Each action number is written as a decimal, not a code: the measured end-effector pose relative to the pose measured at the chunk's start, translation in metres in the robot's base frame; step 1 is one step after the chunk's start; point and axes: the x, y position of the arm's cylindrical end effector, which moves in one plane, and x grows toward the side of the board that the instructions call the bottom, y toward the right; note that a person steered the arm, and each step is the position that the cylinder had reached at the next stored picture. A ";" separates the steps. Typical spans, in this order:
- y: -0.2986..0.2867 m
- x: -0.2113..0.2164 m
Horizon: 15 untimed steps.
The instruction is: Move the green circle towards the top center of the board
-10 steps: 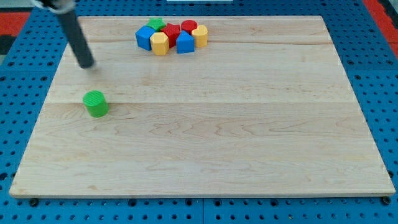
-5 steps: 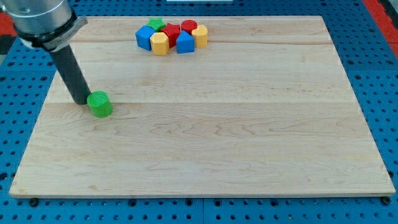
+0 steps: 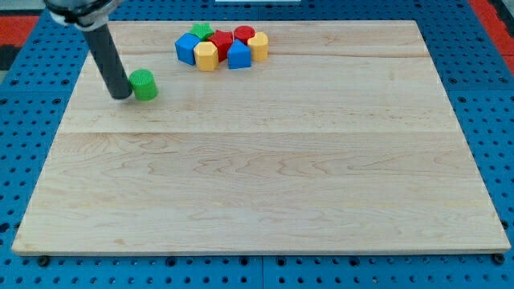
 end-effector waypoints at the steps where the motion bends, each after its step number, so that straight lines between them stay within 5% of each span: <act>1: 0.018 0.016; 2: 0.062 0.021; 4: 0.021 -0.037; 6: -0.007 -0.011; 9: -0.009 -0.113; 10: 0.021 -0.125; 12: -0.012 -0.141; 14: 0.074 -0.150; 15: 0.070 -0.156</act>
